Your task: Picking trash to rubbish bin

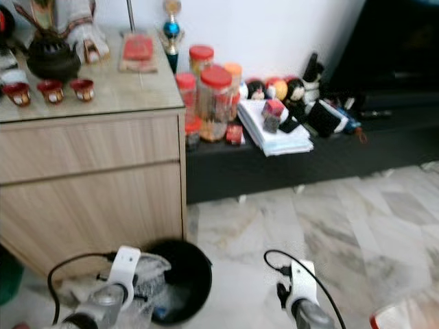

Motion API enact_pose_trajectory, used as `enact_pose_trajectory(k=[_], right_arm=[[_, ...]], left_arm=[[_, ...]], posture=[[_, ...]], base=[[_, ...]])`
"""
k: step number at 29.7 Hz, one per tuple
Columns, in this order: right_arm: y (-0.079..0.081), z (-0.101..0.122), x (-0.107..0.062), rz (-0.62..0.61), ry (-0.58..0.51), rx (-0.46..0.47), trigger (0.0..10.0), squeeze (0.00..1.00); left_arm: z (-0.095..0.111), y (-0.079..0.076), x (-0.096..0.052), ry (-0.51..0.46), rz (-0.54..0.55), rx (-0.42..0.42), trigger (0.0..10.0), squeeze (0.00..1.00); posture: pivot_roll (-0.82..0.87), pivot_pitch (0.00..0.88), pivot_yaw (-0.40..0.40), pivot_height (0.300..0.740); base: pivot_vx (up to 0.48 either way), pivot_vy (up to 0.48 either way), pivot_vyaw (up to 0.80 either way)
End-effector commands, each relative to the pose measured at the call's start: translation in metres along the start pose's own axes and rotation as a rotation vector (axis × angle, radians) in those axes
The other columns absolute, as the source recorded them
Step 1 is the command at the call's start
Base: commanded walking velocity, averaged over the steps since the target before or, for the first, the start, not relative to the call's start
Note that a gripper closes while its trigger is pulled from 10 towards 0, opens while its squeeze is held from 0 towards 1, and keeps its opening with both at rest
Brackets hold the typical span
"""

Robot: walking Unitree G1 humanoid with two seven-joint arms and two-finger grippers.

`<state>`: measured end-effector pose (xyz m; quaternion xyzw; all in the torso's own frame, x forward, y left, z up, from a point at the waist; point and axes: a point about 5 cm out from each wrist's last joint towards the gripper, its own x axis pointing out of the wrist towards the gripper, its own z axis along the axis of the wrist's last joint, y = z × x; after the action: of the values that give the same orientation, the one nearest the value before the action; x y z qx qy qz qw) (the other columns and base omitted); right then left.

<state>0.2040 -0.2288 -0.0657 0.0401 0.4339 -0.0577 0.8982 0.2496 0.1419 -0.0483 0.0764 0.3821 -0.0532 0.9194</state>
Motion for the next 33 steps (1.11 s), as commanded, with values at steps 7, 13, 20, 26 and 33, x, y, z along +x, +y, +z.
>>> enact_pose_trajectory(k=[7, 13, 20, 26, 33], right_arm=[[0.003, 0.01, 0.002, 0.006, -0.031, 0.02, 10.0, 0.0], [0.012, 0.044, 0.005, 0.102, -0.1, -0.06, 10.0, 0.0], [0.039, 0.088, 0.005, 0.299, -0.165, -0.166, 10.0, 0.0], [0.071, 0.113, 0.001, 0.459, -0.207, -0.257, 10.0, 0.0], [0.096, 0.12, -0.003, 0.574, -0.223, -0.303, 10.0, 0.0]], left_arm=[[0.0, 0.005, 0.0, 0.004, 0.002, 0.015, 10.0, 0.0], [0.02, 0.006, 0.002, -0.072, 0.0, -0.017, 10.0, 0.0], [0.058, 0.014, 0.003, -0.221, 0.038, -0.012, 10.0, 0.0], [0.079, 0.018, 0.001, -0.316, 0.061, 0.038, 10.0, 0.0], [0.093, 0.026, -0.001, -0.377, 0.079, -0.017, 10.0, 0.0]], posture=[[0.0, 0.053, -0.129, 0.74], [-0.01, 0.059, -0.13, 0.74], [-0.01, 0.061, -0.133, 0.74], [-0.03, 0.061, -0.137, 0.74], [-0.05, 0.074, -0.149, 0.74]], base=[[0.0, 0.0, 0.0], [0.0, 0.0, 0.0], [0.0, 0.0, 0.0], [0.0, 0.0, 0.0], [0.0, 0.0, 0.0]])
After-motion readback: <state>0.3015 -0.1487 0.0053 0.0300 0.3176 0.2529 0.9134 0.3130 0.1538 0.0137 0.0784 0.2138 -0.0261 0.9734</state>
